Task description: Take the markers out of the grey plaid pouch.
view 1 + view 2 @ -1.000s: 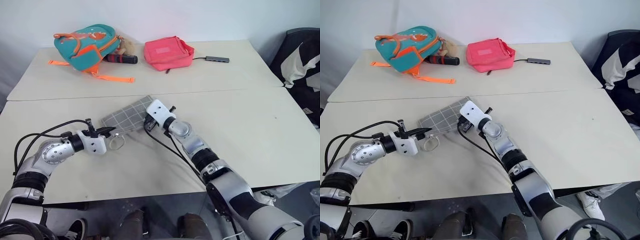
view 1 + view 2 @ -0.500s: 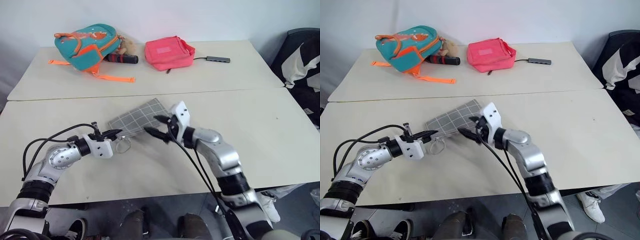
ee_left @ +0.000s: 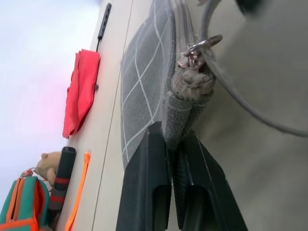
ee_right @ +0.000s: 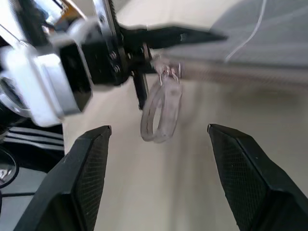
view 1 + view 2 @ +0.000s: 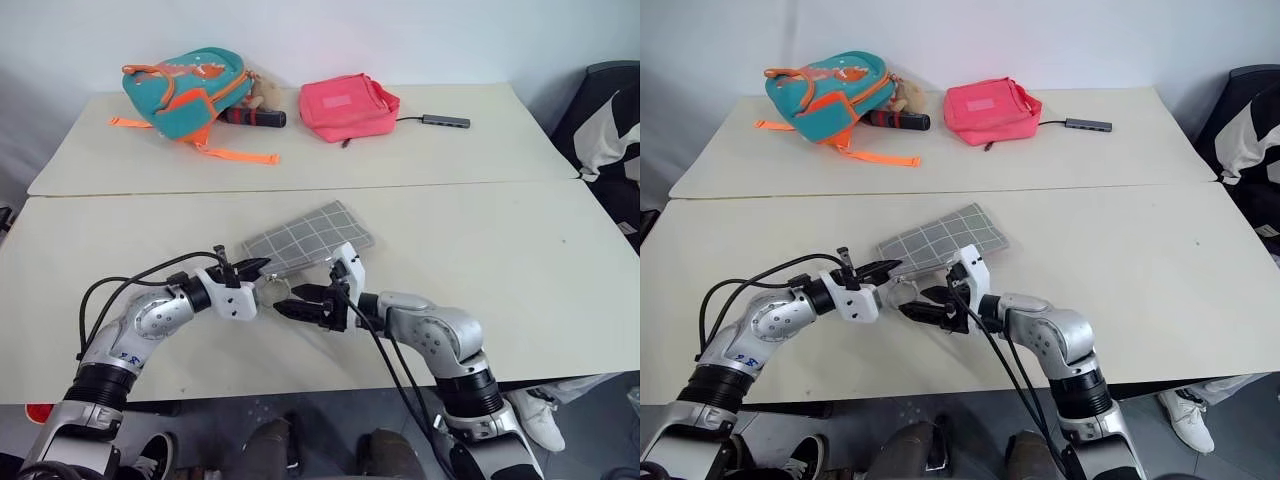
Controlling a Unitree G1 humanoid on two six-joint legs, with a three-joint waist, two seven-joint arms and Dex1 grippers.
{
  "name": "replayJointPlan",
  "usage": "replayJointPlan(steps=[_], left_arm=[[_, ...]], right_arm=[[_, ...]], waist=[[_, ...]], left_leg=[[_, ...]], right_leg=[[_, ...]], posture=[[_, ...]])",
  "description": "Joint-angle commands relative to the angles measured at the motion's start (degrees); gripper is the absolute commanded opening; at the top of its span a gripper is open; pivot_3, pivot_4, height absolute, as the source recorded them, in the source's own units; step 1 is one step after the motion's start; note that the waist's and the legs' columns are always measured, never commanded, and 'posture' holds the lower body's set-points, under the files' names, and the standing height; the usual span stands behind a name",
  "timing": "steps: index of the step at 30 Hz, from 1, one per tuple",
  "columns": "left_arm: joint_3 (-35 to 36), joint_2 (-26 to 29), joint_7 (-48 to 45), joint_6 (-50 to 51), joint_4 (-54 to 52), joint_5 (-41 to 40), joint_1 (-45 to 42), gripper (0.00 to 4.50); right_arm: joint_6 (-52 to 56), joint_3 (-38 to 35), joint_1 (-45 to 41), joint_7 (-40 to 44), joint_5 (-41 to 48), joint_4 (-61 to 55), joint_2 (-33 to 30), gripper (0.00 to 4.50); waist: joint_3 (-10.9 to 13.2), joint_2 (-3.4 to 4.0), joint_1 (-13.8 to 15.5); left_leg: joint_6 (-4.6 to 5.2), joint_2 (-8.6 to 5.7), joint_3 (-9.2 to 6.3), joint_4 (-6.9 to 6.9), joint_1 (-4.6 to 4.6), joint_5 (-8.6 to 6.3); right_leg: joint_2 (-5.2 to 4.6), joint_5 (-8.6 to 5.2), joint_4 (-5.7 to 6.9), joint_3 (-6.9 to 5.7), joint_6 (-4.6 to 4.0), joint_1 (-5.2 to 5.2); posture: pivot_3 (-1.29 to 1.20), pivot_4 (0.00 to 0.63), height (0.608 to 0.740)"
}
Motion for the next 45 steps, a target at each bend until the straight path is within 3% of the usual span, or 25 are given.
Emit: replayJointPlan(steps=[1, 4, 7, 15, 21, 34, 37, 41, 45], left_arm=[[-2.8, -0.9, -0.7, 0.5, -0.6, 1.3, 2.1, 0.0], [-2.9, -1.1, -0.8, 0.8, -1.3, 1.2, 2.2, 0.0], [-3.0, -1.2, -0.9, 1.0, -1.7, 1.0, 2.4, 0.0], [-3.0, -0.6, -0.9, 1.0, -1.9, 0.5, 3.1, 0.0], [-2.0, 1.1, -2.0, -0.5, -1.1, -2.3, 3.7, 0.0], [1.8, 6.5, -10.8, -3.4, 1.8, -16.9, 6.8, 0.0], [3.9, 5.2, -14.1, -0.1, 1.7, -25.5, 7.9, 0.0], [5.2, 3.6, -21.3, 6.0, -1.4, -36.4, 9.5, 0.0], [5.8, 3.2, -23.7, 6.3, -2.1, -36.9, 9.4, 0.0]], right_arm=[[-1.2, 1.2, -1.4, 0.5, 0.6, -0.5, 0.6, 3.35], [-2.8, 1.5, -2.4, -0.5, -0.2, 1.8, 2.1, 3.35], [-3.4, 1.3, -2.8, -1.2, -0.3, 2.8, 2.8, 2.77], [-5.0, 1.9, -2.1, 0.8, -1.2, 2.1, -0.9, 0.06], [-8.3, 2.6, -2.1, 3.4, -4.1, 1.8, -7.7, 0.02], [-13.5, -4.9, -2.9, 7.4, -6.4, 6.0, -22.3, 0.02], [-15.6, -6.9, -3.0, 8.3, -7.5, 8.5, -25.7, 0.02], [-17.2, -8.0, -2.9, 9.2, -7.8, 9.8, -27.4, 0.02], [-20.2, -6.7, -2.5, 10.1, -8.7, 8.7, -26.7, 0.02]], waist=[[0.0, 0.0, 0.0], [0.0, 0.0, -0.1], [0.0, 0.0, 0.0], [0.0, 0.0, 0.0], [0.0, 0.0, -0.2], [0.1, -0.09, -1.5], [0.1, -0.1, -1.5], [0.1, -0.15, -1.4], [0.1, -0.15, -1.4]], left_leg=[[0.01, 0.0, 0.0, 0.0, 0.0, 0.01], [0.02, 0.0, 0.0, 0.0, 0.0, 0.01], [0.02, 0.01, 0.0, 0.0, 0.0, 0.02], [0.2, 0.01, 0.0, -0.01, 0.0, 0.1], [0.2, 0.03, 0.0, -0.03, 0.0, 0.09], [0.24, 0.12, -0.02, -0.06, -0.01, 0.12], [0.24, 0.13, -0.01, -0.06, -0.01, 0.11], [0.26, 0.13, -0.04, -0.01, -0.01, 0.1], [0.26, 0.13, -0.08, 0.02, -0.01, 0.11]], right_leg=[[0.01, 0.0, 0.01, -0.04, 0.0, 0.0], [-0.04, 0.0, 0.0, -0.1, 0.0, 0.0], [-0.03, 0.0, 0.01, -0.3, 0.0, 0.0], [-0.05, 0.0, -0.01, -0.54, 0.0, 0.01], [-0.12, 0.0, -0.02, -0.57, 0.0, 0.0], [-0.14, 0.0, -0.15, -0.71, 0.0, 0.36], [-0.13, 0.0, -0.38, -0.73, 0.0, 0.46], [-0.15, 0.0, -0.44, -0.76, 0.0, 0.55], [-0.14, 0.0, -0.47, -0.79, 0.0, 0.61]], posture=[[0.0, 0.15, 0.74], [0.0, 0.15, 0.74], [0.0, 0.15, 0.74], [0.0, 0.15, 0.74], [0.0, 0.15, 0.74], [0.0, 0.15, 0.74], [0.0, 0.15, 0.74], [0.0, 0.15, 0.74], [0.0, 0.15, 0.74]])
